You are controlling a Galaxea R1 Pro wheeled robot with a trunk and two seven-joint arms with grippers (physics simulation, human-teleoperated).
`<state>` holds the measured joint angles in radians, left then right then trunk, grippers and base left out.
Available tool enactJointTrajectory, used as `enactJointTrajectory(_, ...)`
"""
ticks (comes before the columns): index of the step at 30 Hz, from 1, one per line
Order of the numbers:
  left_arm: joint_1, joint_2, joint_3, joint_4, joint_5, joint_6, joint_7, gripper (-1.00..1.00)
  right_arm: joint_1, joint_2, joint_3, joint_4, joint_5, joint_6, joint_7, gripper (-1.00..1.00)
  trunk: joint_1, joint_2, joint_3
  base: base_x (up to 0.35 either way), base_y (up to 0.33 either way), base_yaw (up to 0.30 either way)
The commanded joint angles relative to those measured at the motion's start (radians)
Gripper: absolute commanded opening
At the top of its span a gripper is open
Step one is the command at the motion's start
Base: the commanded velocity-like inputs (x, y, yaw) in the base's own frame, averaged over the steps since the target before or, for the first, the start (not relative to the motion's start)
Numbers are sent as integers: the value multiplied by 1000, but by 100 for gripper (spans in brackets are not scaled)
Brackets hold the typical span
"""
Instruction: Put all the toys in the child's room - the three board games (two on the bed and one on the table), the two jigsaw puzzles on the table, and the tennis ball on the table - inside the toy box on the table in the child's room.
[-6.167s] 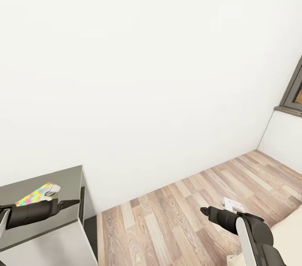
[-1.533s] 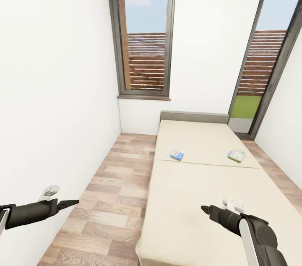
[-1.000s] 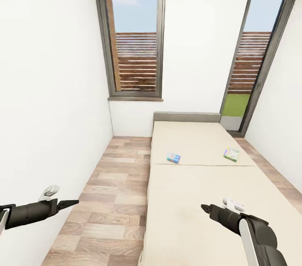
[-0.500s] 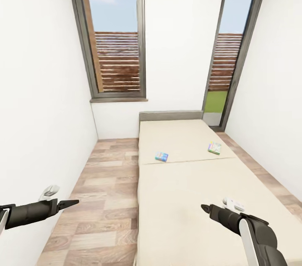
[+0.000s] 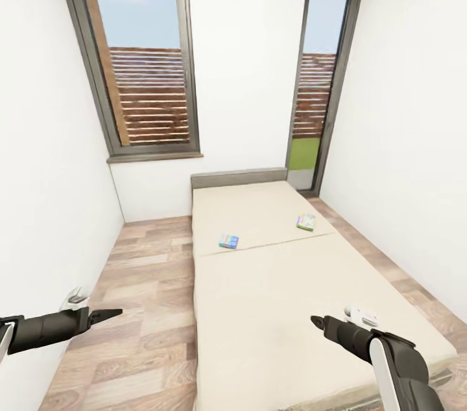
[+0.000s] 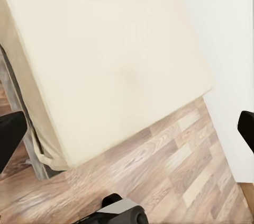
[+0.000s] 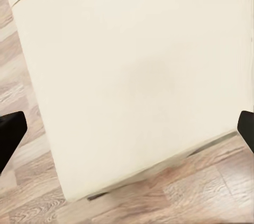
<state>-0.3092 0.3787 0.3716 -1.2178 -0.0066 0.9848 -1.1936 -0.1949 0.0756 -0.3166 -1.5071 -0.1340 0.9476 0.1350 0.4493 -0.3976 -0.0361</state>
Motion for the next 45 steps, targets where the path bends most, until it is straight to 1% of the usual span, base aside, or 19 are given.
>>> enactJointTrajectory(1, -1, 0, 1, 0, -1, 9, -4, 100, -1, 1, -2, -1, -3, 5, 1, 100, 1, -2, -2, 17, 153, -279)
enactJointTrajectory(13, -1, 0, 1, 0, -1, 9, -4, 100, -1, 1, -2, -1, -3, 5, 1, 100, 1, -2, -3, 15, 38, -279)
enactJointTrajectory(22, -1, 0, 1, 0, -1, 9, -4, 100, 0, 2, -2, -1, -1, 4, 1, 100, 1, -2, -10, 1, 1, -241)
enactJointTrajectory(34, -1, 0, 1, 0, -1, 9, -4, 100, 0, 2, -2, -2, -1, 3, 2, 100, 1, -2, -14, 0, 14, -38)
enactJointTrajectory(40, -1, 0, 1, 0, -1, 9, -4, 100, -1, 3, -2, -1, -1, 3, 1, 100, 1, -2, -22, 0, 180, -2)
enactJointTrajectory(45, -1, 0, 1, 0, -1, 9, -4, 100, 0, 3, -1, -2, -1, 3, 1, 100, 1, -2, -29, 0, 61, 0)
